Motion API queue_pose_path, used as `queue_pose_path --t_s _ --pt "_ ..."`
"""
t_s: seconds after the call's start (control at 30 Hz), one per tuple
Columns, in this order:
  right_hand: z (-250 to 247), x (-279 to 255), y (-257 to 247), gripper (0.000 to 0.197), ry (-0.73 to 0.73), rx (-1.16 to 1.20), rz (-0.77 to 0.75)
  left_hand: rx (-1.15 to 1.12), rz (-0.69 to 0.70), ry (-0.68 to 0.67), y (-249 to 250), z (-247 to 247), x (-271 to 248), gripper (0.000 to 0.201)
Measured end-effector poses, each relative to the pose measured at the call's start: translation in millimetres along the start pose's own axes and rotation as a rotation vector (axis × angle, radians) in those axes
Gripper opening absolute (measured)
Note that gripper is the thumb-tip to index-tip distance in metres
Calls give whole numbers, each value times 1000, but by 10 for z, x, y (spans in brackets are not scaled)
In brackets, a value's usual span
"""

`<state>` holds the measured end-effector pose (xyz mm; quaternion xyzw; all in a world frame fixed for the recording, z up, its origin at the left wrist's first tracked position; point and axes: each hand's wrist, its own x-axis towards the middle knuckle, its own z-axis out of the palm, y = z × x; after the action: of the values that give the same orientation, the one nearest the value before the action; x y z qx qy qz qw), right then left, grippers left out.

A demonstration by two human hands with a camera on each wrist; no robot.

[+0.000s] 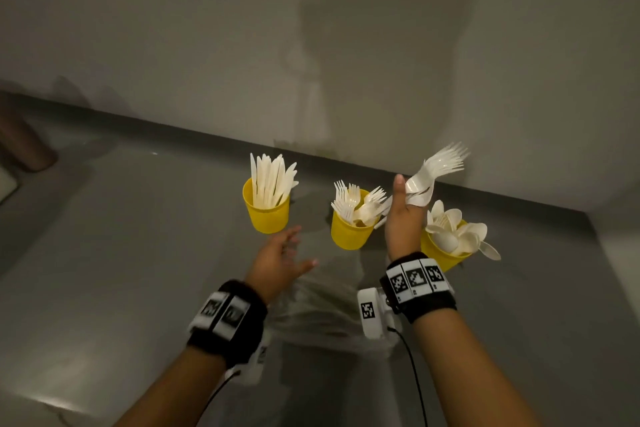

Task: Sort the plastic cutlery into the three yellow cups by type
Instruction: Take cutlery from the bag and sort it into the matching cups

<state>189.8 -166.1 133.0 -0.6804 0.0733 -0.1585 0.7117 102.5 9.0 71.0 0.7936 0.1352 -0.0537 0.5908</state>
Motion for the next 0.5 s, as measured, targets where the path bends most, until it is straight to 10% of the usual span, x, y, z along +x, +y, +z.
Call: queue_pose_path --t_s 0.2,0.5 --pt "115 79 181 52 91 -2 84 64 14 -178 270 466 919 123" --pt "291 109 377 26 40 -322 -15 -93 216 -191 49 812 1289 71"
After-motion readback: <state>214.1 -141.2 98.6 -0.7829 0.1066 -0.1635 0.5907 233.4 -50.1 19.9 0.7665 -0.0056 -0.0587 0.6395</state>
